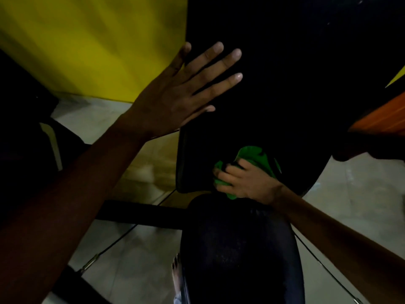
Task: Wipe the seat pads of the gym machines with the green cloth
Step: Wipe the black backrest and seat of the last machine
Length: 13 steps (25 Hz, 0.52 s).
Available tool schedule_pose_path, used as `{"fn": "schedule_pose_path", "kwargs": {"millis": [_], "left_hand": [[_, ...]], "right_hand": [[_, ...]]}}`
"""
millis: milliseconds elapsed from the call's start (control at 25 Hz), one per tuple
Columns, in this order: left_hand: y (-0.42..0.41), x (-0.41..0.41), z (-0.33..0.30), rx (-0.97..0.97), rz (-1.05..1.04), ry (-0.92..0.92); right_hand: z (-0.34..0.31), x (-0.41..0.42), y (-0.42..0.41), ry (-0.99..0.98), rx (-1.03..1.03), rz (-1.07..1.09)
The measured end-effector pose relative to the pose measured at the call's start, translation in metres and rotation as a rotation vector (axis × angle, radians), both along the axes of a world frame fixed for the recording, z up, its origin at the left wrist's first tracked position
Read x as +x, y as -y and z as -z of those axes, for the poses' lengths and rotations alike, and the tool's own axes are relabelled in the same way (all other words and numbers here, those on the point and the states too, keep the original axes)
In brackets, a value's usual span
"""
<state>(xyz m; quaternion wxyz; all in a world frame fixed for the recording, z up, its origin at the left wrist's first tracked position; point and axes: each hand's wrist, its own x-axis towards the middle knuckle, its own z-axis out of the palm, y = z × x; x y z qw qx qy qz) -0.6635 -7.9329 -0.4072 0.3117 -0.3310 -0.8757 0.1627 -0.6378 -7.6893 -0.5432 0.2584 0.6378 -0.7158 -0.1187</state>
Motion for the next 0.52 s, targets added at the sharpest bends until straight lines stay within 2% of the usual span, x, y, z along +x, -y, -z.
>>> {"fn": "schedule_pose_path", "kwargs": {"millis": [80, 200, 240, 320, 440, 520], "left_hand": [[0.0, 0.0, 0.0, 0.0, 0.001, 0.002], [-0.003, 0.002, 0.003, 0.025, -0.001, -0.017], [-0.004, 0.003, 0.004, 0.04, 0.0, -0.012], [-0.003, 0.003, 0.003, 0.056, 0.004, 0.005], [-0.001, 0.002, 0.001, 0.05, 0.01, 0.024], [-0.001, 0.003, 0.0, 0.056, 0.016, 0.021]], "right_hand": [[-0.022, -0.004, 0.012, -0.021, -0.132, 0.049], [-0.048, -0.011, 0.04, -0.015, -0.467, 0.263], [-0.047, -0.01, 0.048, -0.019, -0.507, 0.294], [-0.028, 0.0, 0.052, -0.041, -0.39, 0.242], [0.014, 0.016, 0.037, 0.012, -0.027, 0.075], [0.015, 0.019, 0.036, 0.031, 0.037, 0.052]]}}
